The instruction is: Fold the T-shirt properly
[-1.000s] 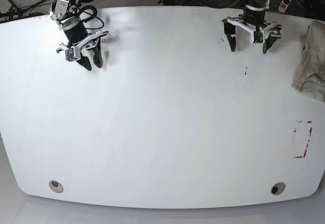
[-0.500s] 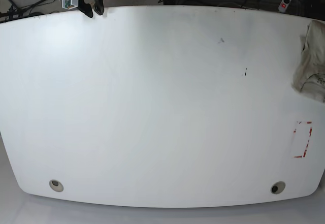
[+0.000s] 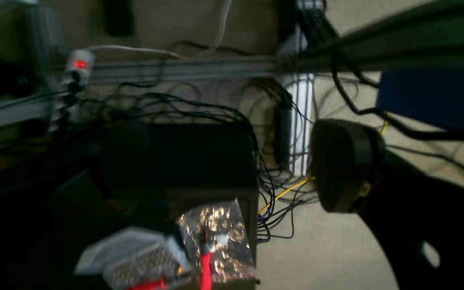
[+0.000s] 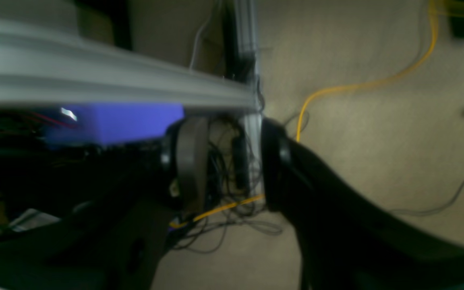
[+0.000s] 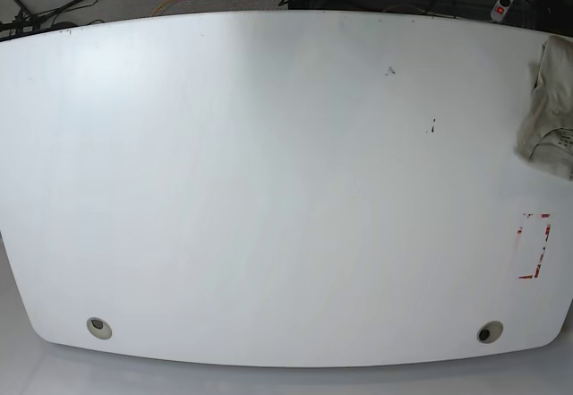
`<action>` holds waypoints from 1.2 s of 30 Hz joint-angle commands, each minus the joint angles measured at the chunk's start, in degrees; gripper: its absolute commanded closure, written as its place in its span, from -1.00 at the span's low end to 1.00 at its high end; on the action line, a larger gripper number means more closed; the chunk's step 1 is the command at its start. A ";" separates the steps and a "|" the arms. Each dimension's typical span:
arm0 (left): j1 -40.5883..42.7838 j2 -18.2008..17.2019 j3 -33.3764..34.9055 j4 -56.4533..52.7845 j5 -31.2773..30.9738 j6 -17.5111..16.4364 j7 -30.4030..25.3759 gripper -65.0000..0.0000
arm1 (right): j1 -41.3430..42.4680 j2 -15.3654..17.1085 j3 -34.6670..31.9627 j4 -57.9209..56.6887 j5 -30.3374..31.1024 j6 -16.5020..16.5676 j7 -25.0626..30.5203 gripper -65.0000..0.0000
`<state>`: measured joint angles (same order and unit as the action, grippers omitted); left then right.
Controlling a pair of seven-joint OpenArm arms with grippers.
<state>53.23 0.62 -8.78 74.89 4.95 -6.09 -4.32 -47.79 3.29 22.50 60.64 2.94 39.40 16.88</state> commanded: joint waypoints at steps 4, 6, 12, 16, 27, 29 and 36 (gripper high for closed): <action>-6.95 -1.28 -0.24 -14.80 0.02 0.42 -0.83 -0.65 | 6.96 0.71 0.31 -11.28 -2.46 0.60 1.97 0.38; -11.87 -1.81 -0.32 -22.10 0.19 0.42 -0.83 -0.62 | 10.56 0.71 0.14 -15.85 -5.18 -1.38 1.97 0.38; -23.65 -4.10 -0.32 -41.44 0.19 0.50 -1.18 -0.62 | 21.46 0.80 0.14 -29.57 -14.06 -9.02 1.97 0.38; -31.03 -5.15 -0.32 -52.34 0.19 0.42 -1.18 -0.62 | 26.91 0.89 0.40 -36.42 -17.84 -11.92 1.97 0.38; -44.66 -6.12 -0.32 -68.26 0.28 4.64 -0.83 -0.62 | 36.32 3.61 0.14 -47.59 -20.04 -18.43 1.88 0.37; -45.45 -6.12 -0.24 -69.05 0.28 4.90 -0.83 -0.62 | 37.46 3.70 0.14 -48.99 -20.04 -18.69 1.88 0.37; -45.72 -6.03 -0.24 -69.13 0.28 5.16 -0.83 -0.62 | 38.34 4.31 0.14 -49.43 -20.04 -18.69 -0.23 0.36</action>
<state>7.31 -5.13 -9.06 5.69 5.15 -1.30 -5.39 -8.93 7.14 22.65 11.14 -17.15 20.49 17.23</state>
